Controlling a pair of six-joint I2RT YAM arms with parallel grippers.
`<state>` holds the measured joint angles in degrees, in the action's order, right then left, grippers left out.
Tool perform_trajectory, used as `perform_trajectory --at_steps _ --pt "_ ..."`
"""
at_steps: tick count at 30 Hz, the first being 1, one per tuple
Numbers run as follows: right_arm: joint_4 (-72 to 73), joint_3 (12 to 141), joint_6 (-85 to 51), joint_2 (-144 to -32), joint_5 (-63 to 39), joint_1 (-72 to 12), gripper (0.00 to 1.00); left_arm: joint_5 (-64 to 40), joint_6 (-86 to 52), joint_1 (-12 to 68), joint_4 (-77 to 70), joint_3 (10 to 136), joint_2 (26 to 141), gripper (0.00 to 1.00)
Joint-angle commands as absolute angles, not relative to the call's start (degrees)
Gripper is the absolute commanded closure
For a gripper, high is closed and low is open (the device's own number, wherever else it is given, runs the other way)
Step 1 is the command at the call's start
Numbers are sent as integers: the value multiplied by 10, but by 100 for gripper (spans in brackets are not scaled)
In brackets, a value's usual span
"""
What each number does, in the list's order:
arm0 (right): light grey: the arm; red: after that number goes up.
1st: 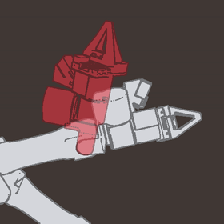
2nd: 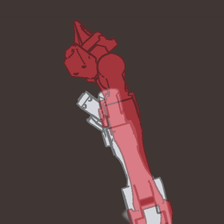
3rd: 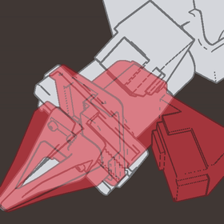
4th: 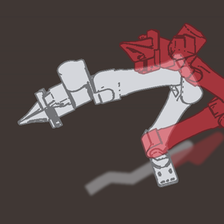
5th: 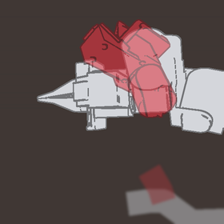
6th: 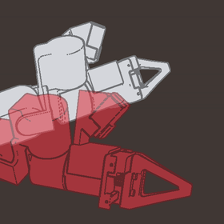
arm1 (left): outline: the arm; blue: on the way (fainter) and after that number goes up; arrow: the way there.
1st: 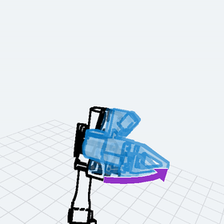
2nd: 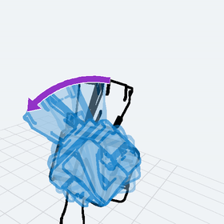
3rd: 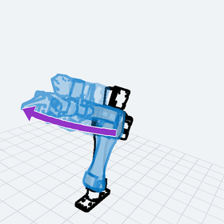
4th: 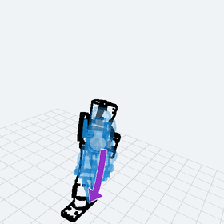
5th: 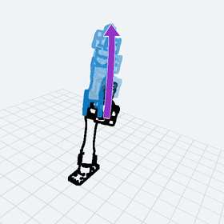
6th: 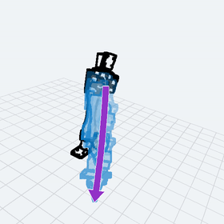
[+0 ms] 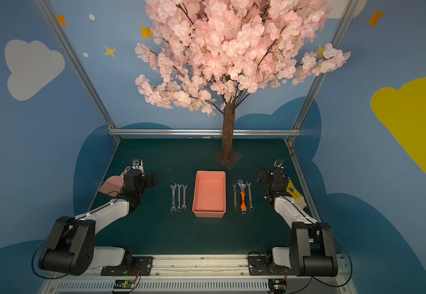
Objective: Take out the wrench from the storage box
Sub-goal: Reset both arms
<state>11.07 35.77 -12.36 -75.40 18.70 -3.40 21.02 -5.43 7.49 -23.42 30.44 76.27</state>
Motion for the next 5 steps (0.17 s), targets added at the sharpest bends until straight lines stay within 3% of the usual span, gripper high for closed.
perform_trajectory --at_steps 1,5 --pt "112 378 -112 -759 199 -32 2 205 -40 74 -263 303 753 0" --pt "123 367 -95 -751 186 -32 2 200 -38 73 -260 307 755 0"
